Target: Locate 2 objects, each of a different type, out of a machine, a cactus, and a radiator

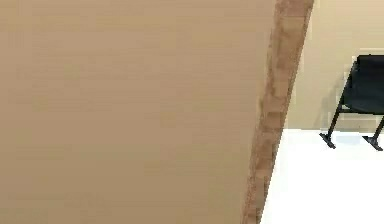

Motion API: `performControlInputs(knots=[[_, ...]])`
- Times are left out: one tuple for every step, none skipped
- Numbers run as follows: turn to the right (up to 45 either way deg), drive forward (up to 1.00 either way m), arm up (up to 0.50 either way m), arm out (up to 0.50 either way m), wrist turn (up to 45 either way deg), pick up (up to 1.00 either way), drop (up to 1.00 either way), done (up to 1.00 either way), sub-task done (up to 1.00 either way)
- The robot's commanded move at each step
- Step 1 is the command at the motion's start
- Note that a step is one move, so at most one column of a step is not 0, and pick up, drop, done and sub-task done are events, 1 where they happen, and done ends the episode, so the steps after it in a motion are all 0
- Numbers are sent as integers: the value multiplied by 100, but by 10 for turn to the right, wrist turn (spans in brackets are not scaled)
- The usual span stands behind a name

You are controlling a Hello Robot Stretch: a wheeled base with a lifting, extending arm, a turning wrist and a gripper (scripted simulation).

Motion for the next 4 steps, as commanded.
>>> performControlInputs(knots=[[450, 0, 0, 0, 0, 0, 0, 0, 0], [60, 0, 0, 0, 0, 0, 0, 0, 0], [0, 30, 0, 0, 0, 0, 0, 0, 0], [-120, 0, 0, 0, 0, 0, 0, 0, 0]])
